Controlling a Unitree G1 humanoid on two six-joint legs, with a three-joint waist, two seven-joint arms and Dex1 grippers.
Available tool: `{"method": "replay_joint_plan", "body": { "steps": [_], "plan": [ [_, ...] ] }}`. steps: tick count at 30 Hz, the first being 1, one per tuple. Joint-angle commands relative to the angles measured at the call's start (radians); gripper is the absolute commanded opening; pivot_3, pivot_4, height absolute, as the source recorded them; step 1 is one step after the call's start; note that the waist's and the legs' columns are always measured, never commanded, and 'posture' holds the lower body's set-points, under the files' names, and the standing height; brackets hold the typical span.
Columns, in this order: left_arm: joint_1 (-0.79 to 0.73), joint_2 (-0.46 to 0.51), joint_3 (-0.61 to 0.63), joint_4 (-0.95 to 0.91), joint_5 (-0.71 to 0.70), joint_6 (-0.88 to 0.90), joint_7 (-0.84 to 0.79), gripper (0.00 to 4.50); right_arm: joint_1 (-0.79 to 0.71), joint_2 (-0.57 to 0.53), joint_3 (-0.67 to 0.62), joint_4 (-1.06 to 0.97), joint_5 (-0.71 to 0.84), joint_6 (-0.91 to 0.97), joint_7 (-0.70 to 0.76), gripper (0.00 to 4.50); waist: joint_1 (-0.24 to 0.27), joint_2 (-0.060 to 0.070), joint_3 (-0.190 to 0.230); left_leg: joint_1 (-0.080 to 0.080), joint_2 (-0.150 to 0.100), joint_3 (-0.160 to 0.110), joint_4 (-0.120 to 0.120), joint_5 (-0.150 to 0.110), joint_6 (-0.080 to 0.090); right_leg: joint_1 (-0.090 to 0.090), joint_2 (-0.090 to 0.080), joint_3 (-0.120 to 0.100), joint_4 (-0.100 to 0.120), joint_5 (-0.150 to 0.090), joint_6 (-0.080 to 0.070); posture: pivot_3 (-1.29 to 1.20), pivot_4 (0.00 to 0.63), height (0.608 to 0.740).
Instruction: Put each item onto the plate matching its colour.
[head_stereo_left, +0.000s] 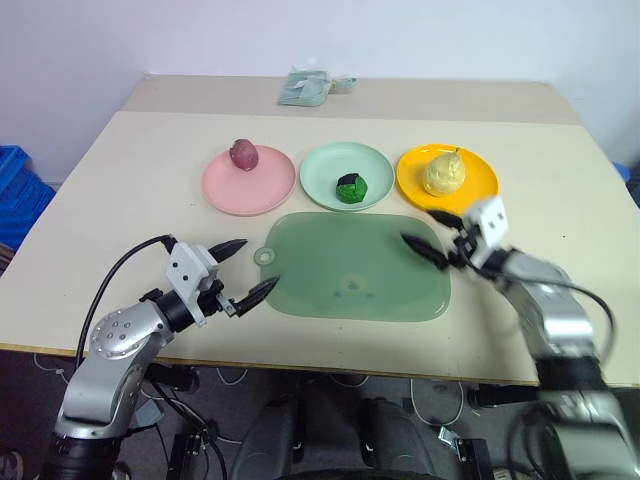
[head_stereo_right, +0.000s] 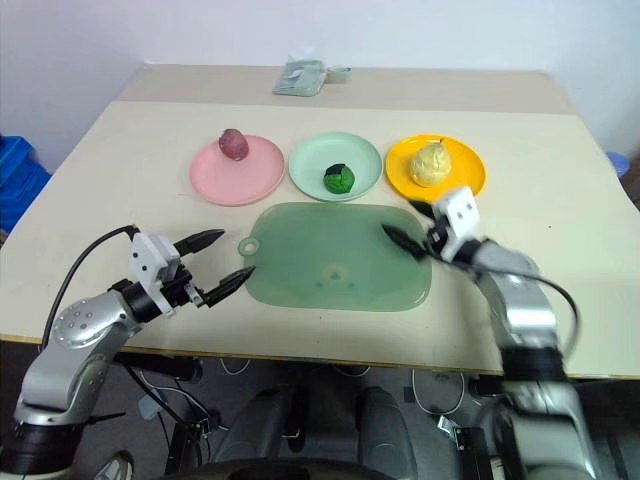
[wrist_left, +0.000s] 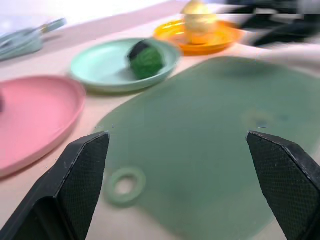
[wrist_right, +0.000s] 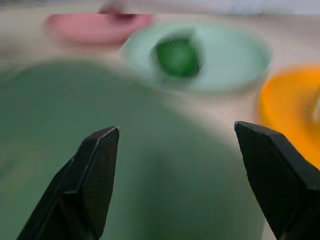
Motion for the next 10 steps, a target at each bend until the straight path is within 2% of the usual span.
{"method": "replay_joint_plan", "body": {
  "steps": [1, 5, 10],
  "plan": [
    [-0.019, -0.007, 0.031, 0.021, -0.005, -0.043, -0.008, 4.50, 0.131, -0.054, -0.111, -0.263, 0.074, 0.099, -0.038, 3.75, -0.002, -0.001, 0.000, 0.000, 0.000, 0.000, 0.001, 0.000, 0.000, 0.000, -0.001, 0.000, 0.000, 0.000, 0.000, 0.00, 0.150, 0.740],
    [-0.039, -0.014, 0.032, 0.067, -0.007, -0.053, -0.011, 4.50, 0.298, -0.073, -0.210, -0.401, 0.089, 0.152, -0.086, 3.75, 0.008, -0.002, -0.001, 0.001, 0.001, 0.000, 0.001, 0.000, 0.000, 0.001, -0.001, -0.001, 0.000, 0.000, 0.000, 0.00, 0.150, 0.740],
    [-0.047, -0.018, 0.023, 0.097, -0.013, -0.058, -0.033, 4.50, 0.365, -0.074, -0.257, -0.454, 0.096, 0.170, -0.112, 3.75, 0.009, -0.003, 0.000, 0.001, 0.001, 0.000, 0.003, 0.000, 0.000, 0.001, -0.001, -0.001, 0.000, 0.000, 0.000, 0.00, 0.150, 0.740]
  ]
}}
